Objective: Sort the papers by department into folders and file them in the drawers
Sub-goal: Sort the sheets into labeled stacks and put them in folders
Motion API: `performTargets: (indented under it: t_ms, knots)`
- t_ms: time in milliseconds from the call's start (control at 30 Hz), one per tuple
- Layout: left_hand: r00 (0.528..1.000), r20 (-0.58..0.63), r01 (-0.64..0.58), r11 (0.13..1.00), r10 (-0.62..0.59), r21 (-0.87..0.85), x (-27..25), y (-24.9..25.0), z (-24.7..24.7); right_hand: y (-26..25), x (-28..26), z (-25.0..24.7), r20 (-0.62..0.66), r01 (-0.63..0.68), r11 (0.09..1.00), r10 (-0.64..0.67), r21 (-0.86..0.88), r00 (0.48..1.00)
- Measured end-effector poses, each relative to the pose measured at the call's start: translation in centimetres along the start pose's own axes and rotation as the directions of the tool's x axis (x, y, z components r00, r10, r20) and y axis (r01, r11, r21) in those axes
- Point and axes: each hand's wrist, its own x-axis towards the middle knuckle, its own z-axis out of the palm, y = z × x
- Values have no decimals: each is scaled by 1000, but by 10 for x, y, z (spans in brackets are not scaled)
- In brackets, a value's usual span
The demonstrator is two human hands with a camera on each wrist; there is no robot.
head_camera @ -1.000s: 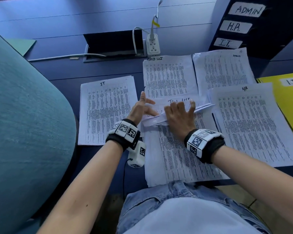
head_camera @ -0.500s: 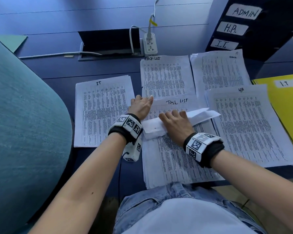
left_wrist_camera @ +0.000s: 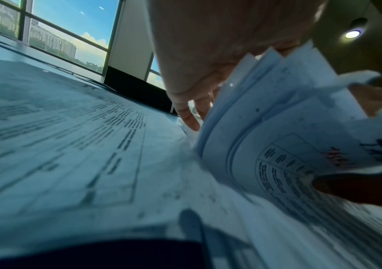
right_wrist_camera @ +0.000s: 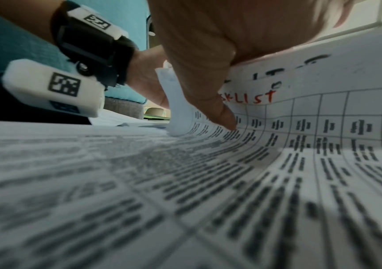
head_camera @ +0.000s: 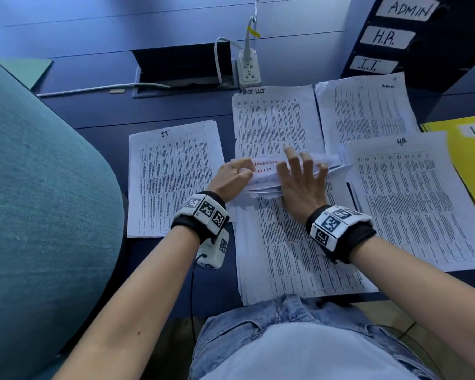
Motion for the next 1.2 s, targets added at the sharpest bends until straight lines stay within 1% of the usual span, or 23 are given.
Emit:
performTargets:
  t_ms: [33, 67, 100, 133, 167, 200, 267, 333, 400, 467, 567, 600, 633, 733, 800, 867, 900, 967, 1000, 1033, 1100, 1200]
  knots:
    - [1000, 1, 0, 1000, 0, -20, 1, 1, 0, 0, -3, 1, -9, 8, 1000, -8, -19, 1000]
    - [1000, 3, 8, 1000, -8, -25, 1, 2, 0, -1, -6, 0, 10, 21, 999, -21, -24, 1000]
    - [1000, 1, 10, 1000, -9, -17, 3, 3, 1, -2, -9, -3, 55, 44, 999, -42, -28, 998]
    - [1000, -1, 18, 1000, -18, 7, 4, 3, 2, -2, -12, -8, 141, 75, 997, -69, -37, 988]
    - [1000, -6, 20, 999, -20, 31, 6, 2, 4, -3, -14, -13, 247, 103, 994, -95, -22, 964]
    - [999, -2, 40, 997, -40, 65, 9, 1, 6, -2, -17, -16, 318, 128, 992, -126, 14, 940]
    - [995, -14, 103, 985, -102, 136, 15, -4, 10, 0, -20, -20, 355, 163, 984, -178, 72, 918]
    - [986, -16, 166, 956, -167, 241, 21, -9, 12, 0, -21, -21, 354, 187, 979, -204, 84, 913]
    - [982, -18, 184, 923, -190, 338, 23, -8, 12, -1, -20, -23, 372, 183, 979, -204, 91, 906]
    - [983, -35, 178, 910, -178, 373, 21, -3, 11, -1, -18, -22, 373, 149, 982, -182, 117, 910]
    - [994, -43, 112, 855, -104, 506, 17, 2, 7, 0, -13, -18, 373, 55, 976, -133, 212, 918]
    - [996, -44, 91, 846, -80, 525, 14, 2, 6, 1, -12, -16, 369, 34, 971, -121, 235, 922]
    - [998, -38, 66, 850, -54, 523, 13, 1, 6, 1, -11, -15, 358, 23, 968, -115, 251, 927]
    - [1000, -6, -2, 927, 5, 375, 6, -2, 6, 1, -11, -11, 331, 11, 965, -100, 261, 938]
    - [999, -21, -35, 940, 45, 338, 2, -2, 6, -1, -12, -6, 299, 12, 967, -90, 253, 950]
    - [996, -48, -52, 943, 71, 329, 0, -2, 7, -2, -15, 2, 154, 73, 974, -107, 214, 982]
    - [997, -58, -34, 957, 53, 287, -1, -2, 8, -2, -17, 4, 98, 96, 982, -113, 162, 989]
    - [997, -72, 28, 983, -15, 182, 0, -1, 9, -3, -20, 2, 74, 125, 992, -127, 32, 989]
    - [996, -80, 43, 985, -30, 167, 1, -1, 10, -3, -21, 1, 86, 138, 990, -138, 3, 987]
    - [996, -81, 52, 981, -37, 186, 3, 0, 11, -4, -21, 2, 70, 155, 988, -154, -12, 986]
    - [996, -72, 78, 955, -60, 287, 7, -2, 12, -6, -23, 0, 60, 176, 984, -175, -11, 983]
    - [990, -61, 139, 902, -125, 409, 16, -3, 15, -6, -23, -8, 193, 175, 984, -173, 2, 966]
